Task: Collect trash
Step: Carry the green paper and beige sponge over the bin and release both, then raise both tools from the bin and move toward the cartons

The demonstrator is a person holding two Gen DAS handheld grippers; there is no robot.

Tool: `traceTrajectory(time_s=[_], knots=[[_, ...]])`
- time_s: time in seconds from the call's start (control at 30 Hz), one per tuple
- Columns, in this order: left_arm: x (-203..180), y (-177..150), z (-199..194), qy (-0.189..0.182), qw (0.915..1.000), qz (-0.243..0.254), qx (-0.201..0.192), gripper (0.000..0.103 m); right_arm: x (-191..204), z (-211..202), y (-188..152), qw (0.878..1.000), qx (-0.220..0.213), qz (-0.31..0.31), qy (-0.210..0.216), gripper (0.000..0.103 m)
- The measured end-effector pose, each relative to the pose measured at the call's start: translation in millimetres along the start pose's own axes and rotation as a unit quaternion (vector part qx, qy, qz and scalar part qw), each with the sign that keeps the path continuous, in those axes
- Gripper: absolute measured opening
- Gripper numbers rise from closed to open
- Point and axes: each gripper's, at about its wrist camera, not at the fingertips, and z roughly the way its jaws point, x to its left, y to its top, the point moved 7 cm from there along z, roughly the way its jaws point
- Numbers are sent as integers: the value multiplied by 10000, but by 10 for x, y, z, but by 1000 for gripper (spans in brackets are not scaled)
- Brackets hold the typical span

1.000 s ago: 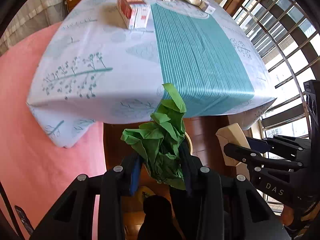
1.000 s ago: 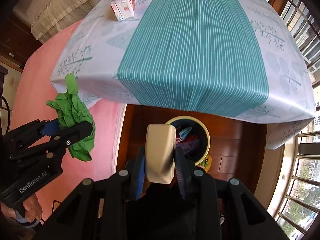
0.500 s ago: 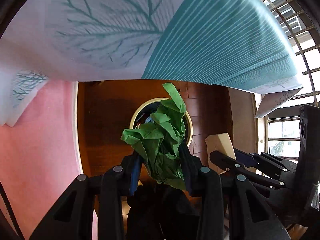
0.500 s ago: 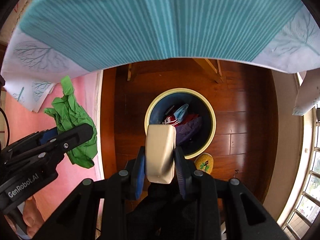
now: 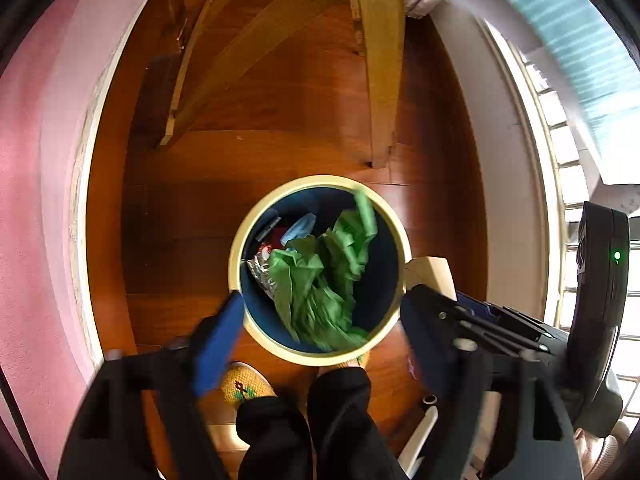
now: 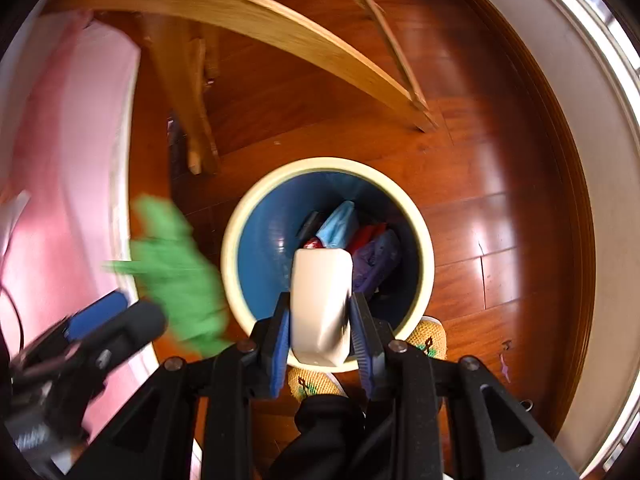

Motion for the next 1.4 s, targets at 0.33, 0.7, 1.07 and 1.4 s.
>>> traceTrajectory(time_s=[0.33,0.7,1.07,1.4], knots=[[114,-11,-214,523,9981,-244,-205,84,-23,-214,77,9998,-149,6,96,40],[-2,9,-1477,537,9930,-552,-891,84,392,-1335,-59,9966,-443,-666,193,40],[-231,98,-2945,556,9796,-544,-1855,84,877,-2540,-91,9858,-918,-1375,288,40],[-459,269,-4032,565,9671,-309,-2460,84,1125,-3511,92,9716,-1743,-1572,293,40]])
